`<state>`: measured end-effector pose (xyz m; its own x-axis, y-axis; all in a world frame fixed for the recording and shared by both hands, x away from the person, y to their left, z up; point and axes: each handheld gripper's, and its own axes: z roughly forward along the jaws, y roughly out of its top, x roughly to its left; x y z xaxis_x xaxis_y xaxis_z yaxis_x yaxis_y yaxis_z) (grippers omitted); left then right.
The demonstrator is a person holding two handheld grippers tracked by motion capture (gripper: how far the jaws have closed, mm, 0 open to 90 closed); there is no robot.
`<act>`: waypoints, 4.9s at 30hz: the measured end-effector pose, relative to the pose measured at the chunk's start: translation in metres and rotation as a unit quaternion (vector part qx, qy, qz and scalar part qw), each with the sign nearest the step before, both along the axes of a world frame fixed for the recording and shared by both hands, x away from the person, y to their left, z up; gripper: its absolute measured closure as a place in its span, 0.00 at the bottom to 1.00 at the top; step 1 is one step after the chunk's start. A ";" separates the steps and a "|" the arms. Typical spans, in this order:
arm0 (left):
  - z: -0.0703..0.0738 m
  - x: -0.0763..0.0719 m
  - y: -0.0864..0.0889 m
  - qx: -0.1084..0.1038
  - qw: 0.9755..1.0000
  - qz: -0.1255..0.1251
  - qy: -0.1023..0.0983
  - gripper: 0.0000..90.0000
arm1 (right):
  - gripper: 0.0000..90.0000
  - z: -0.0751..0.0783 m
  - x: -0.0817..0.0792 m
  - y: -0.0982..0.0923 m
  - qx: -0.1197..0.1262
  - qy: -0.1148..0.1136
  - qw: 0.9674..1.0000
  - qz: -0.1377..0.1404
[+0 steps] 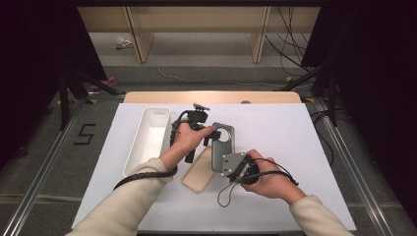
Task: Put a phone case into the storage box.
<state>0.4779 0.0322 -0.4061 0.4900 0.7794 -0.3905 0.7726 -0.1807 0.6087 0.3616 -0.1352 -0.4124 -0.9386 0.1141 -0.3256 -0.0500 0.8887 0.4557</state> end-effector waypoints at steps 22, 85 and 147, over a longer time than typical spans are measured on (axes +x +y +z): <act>0.026 -0.026 0.013 -0.004 0.983 -0.022 -0.181 0.90 | 0.27 -0.002 0.026 -0.033 0.118 -0.027 0.975 -0.186; 0.068 -0.019 0.150 -0.076 0.962 0.009 -0.261 0.90 | 0.18 -0.001 0.030 -0.077 0.264 0.039 0.925 -0.269; 0.062 0.023 0.214 -0.041 0.961 0.051 -0.270 0.90 | 0.18 -0.004 0.032 -0.080 0.265 0.044 0.923 -0.276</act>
<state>0.5013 0.2465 -0.3441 0.5615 0.8113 -0.1626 0.3518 -0.0562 0.9344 0.3941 -0.2150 -0.4162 -0.7104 0.7037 -0.0117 0.4015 0.4188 0.8145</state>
